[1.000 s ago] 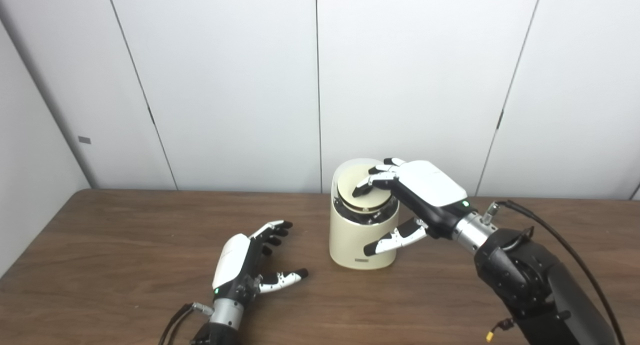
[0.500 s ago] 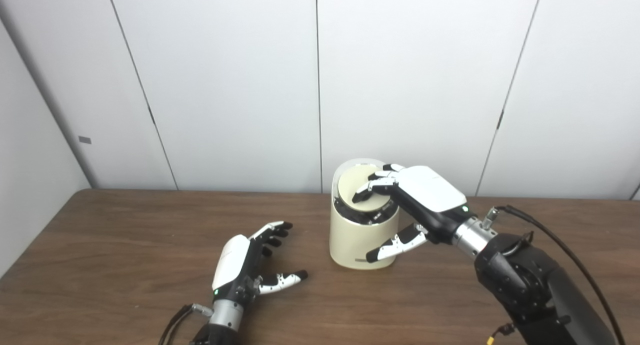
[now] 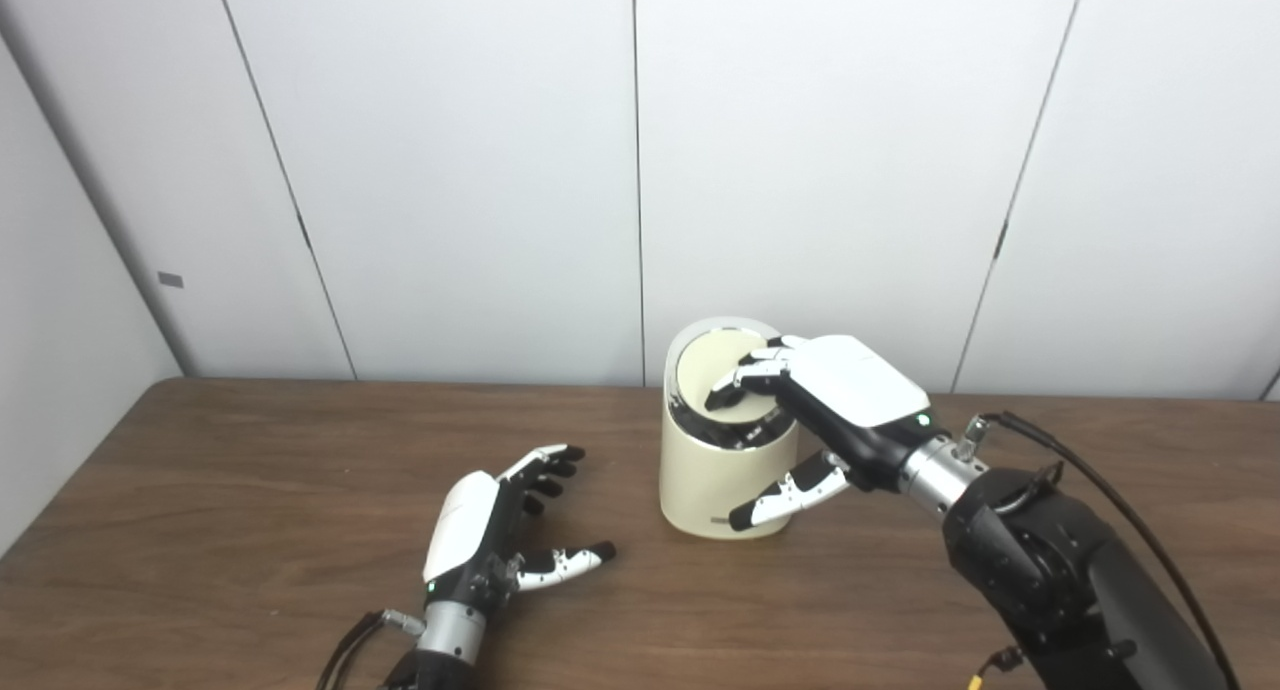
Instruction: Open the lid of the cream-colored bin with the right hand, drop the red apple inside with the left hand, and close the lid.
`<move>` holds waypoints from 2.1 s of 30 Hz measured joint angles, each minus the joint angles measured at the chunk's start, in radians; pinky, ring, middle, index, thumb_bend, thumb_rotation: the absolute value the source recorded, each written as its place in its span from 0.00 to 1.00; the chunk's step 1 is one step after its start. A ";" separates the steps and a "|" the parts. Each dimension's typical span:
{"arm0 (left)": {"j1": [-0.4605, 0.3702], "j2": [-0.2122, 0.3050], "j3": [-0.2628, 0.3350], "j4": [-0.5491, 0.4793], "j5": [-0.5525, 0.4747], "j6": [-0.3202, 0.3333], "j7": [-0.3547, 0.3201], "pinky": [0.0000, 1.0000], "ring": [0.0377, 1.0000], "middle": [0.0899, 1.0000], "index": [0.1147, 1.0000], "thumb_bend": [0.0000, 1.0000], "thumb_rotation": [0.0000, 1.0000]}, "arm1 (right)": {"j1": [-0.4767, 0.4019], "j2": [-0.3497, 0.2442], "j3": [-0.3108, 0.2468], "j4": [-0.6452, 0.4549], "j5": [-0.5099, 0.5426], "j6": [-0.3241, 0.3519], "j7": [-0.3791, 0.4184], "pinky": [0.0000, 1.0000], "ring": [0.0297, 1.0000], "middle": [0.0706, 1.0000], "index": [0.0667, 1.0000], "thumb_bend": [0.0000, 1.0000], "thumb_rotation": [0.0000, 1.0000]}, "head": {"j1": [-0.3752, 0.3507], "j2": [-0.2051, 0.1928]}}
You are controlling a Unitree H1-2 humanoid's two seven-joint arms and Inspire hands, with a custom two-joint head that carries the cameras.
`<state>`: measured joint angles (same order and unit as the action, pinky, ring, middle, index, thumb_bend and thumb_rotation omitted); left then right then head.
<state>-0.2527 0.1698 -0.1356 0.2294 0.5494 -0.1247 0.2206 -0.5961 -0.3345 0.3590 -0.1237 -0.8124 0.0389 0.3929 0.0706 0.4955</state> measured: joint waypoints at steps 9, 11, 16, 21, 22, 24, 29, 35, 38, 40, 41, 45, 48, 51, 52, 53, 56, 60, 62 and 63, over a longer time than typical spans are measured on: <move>0.014 0.001 0.002 -0.018 0.000 0.003 -0.003 0.60 0.68 0.73 0.76 0.75 0.14 | -0.009 -0.001 0.019 -0.013 -0.023 0.028 0.019 0.91 0.80 0.65 0.64 0.72 0.47 | 0.003 0.006; 0.017 0.001 0.003 -0.021 0.000 0.005 -0.004 0.60 0.68 0.73 0.76 0.75 0.13 | -0.011 -0.001 0.022 -0.016 -0.025 0.035 0.028 0.91 0.80 0.65 0.64 0.73 0.47 | 0.002 0.008; 0.017 0.001 0.007 -0.021 -0.004 0.005 -0.011 0.60 0.68 0.73 0.76 0.75 0.12 | -0.013 -0.001 0.024 -0.018 -0.027 0.036 0.034 0.90 0.80 0.65 0.64 0.72 0.47 | 0.003 0.008; 0.017 0.001 0.007 -0.021 -0.004 0.004 -0.011 0.60 0.69 0.73 0.76 0.75 0.13 | -0.013 -0.001 0.020 -0.018 -0.027 0.035 0.032 0.91 0.80 0.65 0.65 0.71 0.47 | 0.005 0.003; 0.017 0.001 0.007 -0.021 -0.004 0.004 -0.011 0.60 0.69 0.73 0.76 0.75 0.13 | -0.012 -0.001 0.019 -0.018 -0.026 0.035 0.031 0.91 0.80 0.65 0.65 0.71 0.47 | 0.005 0.003; 0.017 0.001 0.007 -0.021 -0.001 0.004 -0.010 0.59 0.68 0.73 0.76 0.75 0.13 | -0.012 -0.001 0.014 -0.017 -0.020 0.035 0.028 0.92 0.81 0.64 0.65 0.71 0.45 | 0.005 0.002; 0.016 0.001 0.006 -0.021 0.001 0.003 -0.010 0.61 0.68 0.72 0.76 0.75 0.13 | 0.012 0.005 -0.019 -0.011 0.026 0.014 -0.022 0.89 0.80 0.66 0.66 0.68 0.44 | 0.005 -0.002; 0.016 0.002 0.007 -0.020 0.001 0.002 -0.008 0.59 0.67 0.72 0.76 0.75 0.13 | 0.036 0.007 -0.084 -0.004 0.063 -0.009 -0.084 0.73 0.80 0.72 0.74 0.67 0.42 | 0.003 -0.005; 0.016 0.003 0.007 -0.019 0.001 0.002 -0.005 0.59 0.67 0.72 0.76 0.75 0.14 | 0.030 0.008 -0.112 0.003 0.070 -0.013 -0.123 0.71 0.80 0.74 0.76 0.66 0.41 | 0.000 -0.009; 0.014 0.004 0.007 -0.016 0.001 0.002 -0.003 0.59 0.67 0.72 0.76 0.75 0.13 | 0.021 0.011 -0.124 0.026 0.082 -0.021 -0.148 0.66 0.78 0.75 0.77 0.66 0.45 | 0.002 -0.011; 0.012 0.003 0.006 -0.014 0.001 0.001 -0.003 0.59 0.67 0.72 0.76 0.75 0.13 | 0.020 0.012 -0.130 0.029 0.083 -0.022 -0.158 0.63 0.76 0.76 0.78 0.66 0.48 | 0.002 -0.011; 0.010 0.003 0.005 -0.012 0.001 -0.002 -0.003 0.58 0.66 0.72 0.76 0.75 0.12 | 0.024 0.020 -0.165 0.028 0.107 -0.033 -0.204 0.58 0.74 0.78 0.79 0.67 0.41 | 0.000 -0.012; 0.009 0.002 0.004 -0.011 0.001 -0.002 -0.003 0.59 0.67 0.72 0.76 0.75 0.12 | 0.061 0.020 -0.218 0.016 0.147 -0.036 -0.245 0.61 0.75 0.80 0.78 0.67 0.32 | 0.003 -0.014; 0.009 0.003 0.005 -0.009 0.001 -0.003 -0.003 0.61 0.68 0.72 0.76 0.75 0.12 | 0.116 0.023 -0.259 0.024 0.199 -0.042 -0.277 0.63 0.75 0.79 0.77 0.66 0.25 | 0.002 -0.015; 0.009 0.004 0.005 -0.008 0.000 -0.004 -0.003 0.61 0.68 0.72 0.76 0.75 0.12 | 0.135 0.024 -0.269 0.033 0.203 -0.046 -0.296 0.63 0.74 0.78 0.77 0.66 0.27 | 0.002 -0.017; 0.009 0.004 0.005 -0.008 0.000 -0.004 -0.003 0.61 0.68 0.72 0.76 0.75 0.13 | 0.151 0.025 -0.273 0.048 0.204 -0.052 -0.319 0.66 0.75 0.78 0.77 0.66 0.28 | 0.002 -0.017; 0.009 0.004 0.005 -0.008 0.000 -0.004 -0.003 0.61 0.68 0.72 0.76 0.75 0.13 | 0.193 0.032 -0.299 0.113 0.250 -0.079 -0.361 0.74 0.84 0.82 0.81 0.66 0.29 | -0.002 -0.014; 0.009 0.005 0.005 -0.007 -0.001 -0.005 -0.003 0.60 0.67 0.71 0.76 0.74 0.13 | 0.242 0.070 -0.335 0.188 0.329 -0.090 -0.408 0.72 0.81 0.83 0.86 0.66 0.31 | -0.003 -0.021; 0.006 0.005 0.005 -0.002 -0.001 -0.009 -0.003 0.59 0.67 0.72 0.76 0.74 0.12 | 0.262 0.087 -0.338 0.225 0.353 -0.117 -0.435 0.71 0.81 0.83 0.88 0.67 0.33 | -0.005 -0.025; 0.004 0.006 0.005 0.002 -0.001 -0.010 -0.003 0.60 0.68 0.72 0.76 0.74 0.12 | 0.268 0.094 -0.338 0.249 0.367 -0.142 -0.447 0.71 0.81 0.84 0.88 0.67 0.33 | -0.005 -0.025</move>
<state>-0.2489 0.1757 -0.1303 0.2313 0.5480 -0.1350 0.2179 -0.3278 -0.2402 0.0207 0.1256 -0.4450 -0.1029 -0.0540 0.0660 0.4709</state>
